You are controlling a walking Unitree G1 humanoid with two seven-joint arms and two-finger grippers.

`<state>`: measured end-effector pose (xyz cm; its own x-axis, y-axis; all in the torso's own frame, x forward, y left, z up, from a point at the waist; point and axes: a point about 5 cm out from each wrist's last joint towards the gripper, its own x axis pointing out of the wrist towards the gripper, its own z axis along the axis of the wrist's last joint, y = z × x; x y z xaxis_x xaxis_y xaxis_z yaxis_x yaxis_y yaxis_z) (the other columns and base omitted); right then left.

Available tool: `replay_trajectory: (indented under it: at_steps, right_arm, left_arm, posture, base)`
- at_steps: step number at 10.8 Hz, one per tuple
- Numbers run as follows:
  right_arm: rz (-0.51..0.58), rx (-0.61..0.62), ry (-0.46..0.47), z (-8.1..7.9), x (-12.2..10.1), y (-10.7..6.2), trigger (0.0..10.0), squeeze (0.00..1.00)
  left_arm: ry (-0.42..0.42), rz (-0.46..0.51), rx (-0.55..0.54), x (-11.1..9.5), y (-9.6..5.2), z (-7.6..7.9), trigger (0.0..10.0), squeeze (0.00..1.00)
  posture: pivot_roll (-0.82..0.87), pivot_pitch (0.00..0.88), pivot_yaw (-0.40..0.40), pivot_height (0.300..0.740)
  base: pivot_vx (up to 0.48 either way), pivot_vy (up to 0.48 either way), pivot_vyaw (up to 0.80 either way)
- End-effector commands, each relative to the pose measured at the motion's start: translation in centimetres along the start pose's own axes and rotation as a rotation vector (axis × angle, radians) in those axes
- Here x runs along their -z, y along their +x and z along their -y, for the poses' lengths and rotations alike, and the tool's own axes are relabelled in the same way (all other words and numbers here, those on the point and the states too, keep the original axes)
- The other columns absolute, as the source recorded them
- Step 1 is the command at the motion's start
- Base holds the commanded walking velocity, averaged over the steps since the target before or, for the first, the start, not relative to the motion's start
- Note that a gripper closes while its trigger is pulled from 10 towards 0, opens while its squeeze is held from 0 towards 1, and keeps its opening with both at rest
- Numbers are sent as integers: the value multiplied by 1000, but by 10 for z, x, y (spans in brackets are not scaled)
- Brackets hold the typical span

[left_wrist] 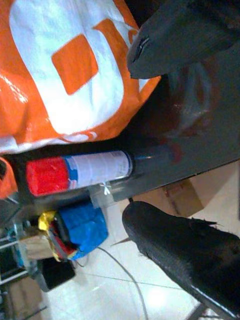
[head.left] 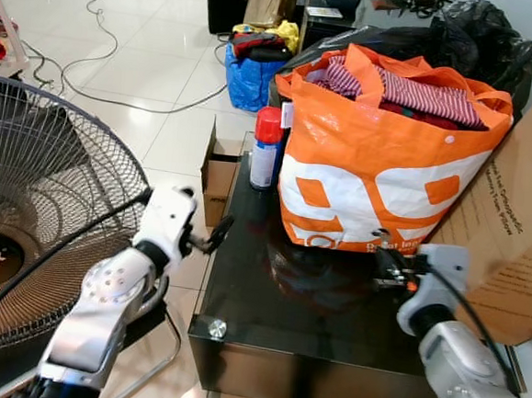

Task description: Hang keys on a hook

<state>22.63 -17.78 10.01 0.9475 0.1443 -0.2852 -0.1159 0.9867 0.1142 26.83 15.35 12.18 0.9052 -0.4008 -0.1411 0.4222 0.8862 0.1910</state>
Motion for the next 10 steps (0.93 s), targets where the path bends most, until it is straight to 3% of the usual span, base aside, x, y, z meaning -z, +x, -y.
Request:
replay_trajectory:
  at_steps: [1, 8, 10]
  right_arm:
    - [0, 19, -16, 1, 0, 0, 10000, 0]
    - [15, 58, -27, 5, -8, 7, 10000, 0]
    - [1, 58, -35, 6, -5, 7, 10000, 0]
  left_arm:
    - [12, -7, 1, 2, 1, 2, 10000, 616]
    - [39, 4, -5, -1, 8, 3, 10000, 620]
    - [51, -16, 1, 5, 9, 3, 10000, 620]
  posture:
    - [-102, 0, 11, 732]
    - [-108, 0, 10, 732]
    - [-106, 0, 7, 732]
  base:
    - [-240, 0, 0]
    - [-299, 0, 0]
    - [0, 0, 0]
